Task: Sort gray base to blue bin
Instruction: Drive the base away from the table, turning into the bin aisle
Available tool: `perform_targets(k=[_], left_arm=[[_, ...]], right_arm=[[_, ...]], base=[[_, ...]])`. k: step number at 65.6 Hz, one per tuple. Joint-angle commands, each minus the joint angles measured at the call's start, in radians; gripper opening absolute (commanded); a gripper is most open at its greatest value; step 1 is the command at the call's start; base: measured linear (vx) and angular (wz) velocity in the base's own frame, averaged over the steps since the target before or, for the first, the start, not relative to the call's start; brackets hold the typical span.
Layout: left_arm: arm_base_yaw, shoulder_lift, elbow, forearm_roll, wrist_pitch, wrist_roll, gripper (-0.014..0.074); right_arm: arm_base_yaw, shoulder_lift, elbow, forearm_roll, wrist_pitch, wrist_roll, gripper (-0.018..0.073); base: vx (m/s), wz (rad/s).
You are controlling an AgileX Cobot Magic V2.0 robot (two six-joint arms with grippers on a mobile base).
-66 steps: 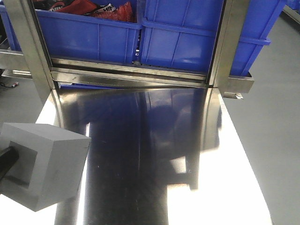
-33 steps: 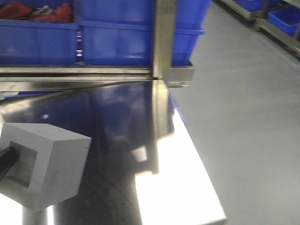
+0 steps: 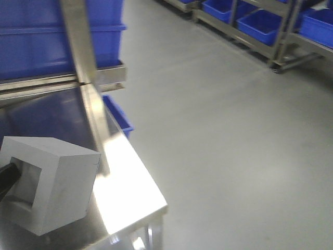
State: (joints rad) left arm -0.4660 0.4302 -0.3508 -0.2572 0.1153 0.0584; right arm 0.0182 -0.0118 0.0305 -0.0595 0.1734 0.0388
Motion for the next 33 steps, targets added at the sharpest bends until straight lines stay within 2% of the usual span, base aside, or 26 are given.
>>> perform_targets(k=[1, 33], left_arm=[[-0.007, -0.001, -0.030, -0.009, -0.105, -0.007, -0.0006], [-0.007, -0.001, -0.030, -0.009, -0.105, -0.007, -0.0006]], right_arm=[[-0.005, -0.012, 0.014, -0.006, -0.075, -0.005, -0.0009], [-0.005, -0.012, 0.014, -0.006, -0.075, -0.005, -0.0009]], base=[[-0.12, -0.64], [-0.09, -0.62]])
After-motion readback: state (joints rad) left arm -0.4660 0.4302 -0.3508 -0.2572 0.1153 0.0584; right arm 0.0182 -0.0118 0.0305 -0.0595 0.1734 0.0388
